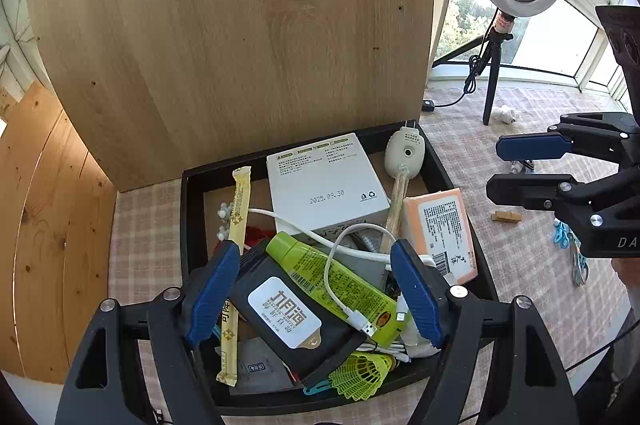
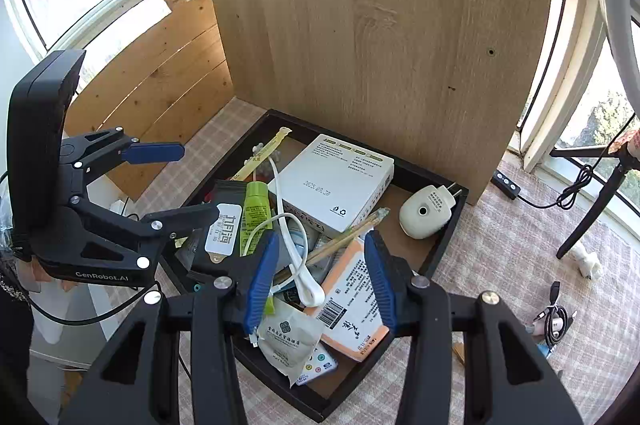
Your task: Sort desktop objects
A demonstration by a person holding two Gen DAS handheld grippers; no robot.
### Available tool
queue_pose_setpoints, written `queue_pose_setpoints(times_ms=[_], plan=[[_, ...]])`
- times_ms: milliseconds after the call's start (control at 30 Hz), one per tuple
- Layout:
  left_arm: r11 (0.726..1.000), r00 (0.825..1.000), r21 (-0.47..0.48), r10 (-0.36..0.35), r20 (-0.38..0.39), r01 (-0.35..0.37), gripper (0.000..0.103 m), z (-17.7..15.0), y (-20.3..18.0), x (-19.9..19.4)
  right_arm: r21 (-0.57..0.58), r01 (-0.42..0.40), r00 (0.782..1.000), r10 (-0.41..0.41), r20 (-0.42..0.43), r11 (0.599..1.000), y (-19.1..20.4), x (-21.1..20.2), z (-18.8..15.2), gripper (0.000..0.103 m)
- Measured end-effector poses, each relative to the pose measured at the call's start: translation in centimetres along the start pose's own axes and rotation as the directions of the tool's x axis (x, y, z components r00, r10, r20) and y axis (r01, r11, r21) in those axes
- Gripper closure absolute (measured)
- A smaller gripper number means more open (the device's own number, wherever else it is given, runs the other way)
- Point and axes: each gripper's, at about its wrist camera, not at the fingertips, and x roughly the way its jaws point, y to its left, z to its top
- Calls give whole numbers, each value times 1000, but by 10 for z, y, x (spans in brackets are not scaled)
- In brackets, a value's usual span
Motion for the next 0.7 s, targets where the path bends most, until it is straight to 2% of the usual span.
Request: queue_pose_setpoints(times_ms=[167, 333, 500, 700], plan=[[1000, 999, -9, -27, 28, 27, 32, -10, -30, -14, 70, 53, 999, -53, 5, 996, -44, -33, -31, 59], [995, 994, 16, -103, 26, 102, 32, -22, -81, -14, 192, 153, 987, -159, 13, 969, -112, -86, -80, 59], [984, 986, 71, -164, -16, 165, 35, -36, -147, 10, 337, 248, 967, -255, -22, 908, -178, -128, -150, 59], [960, 964, 100, -255, -78, 262, 39, -37, -225, 39, 451, 345, 936, -336, -105, 823, -232, -155, -234, 59]])
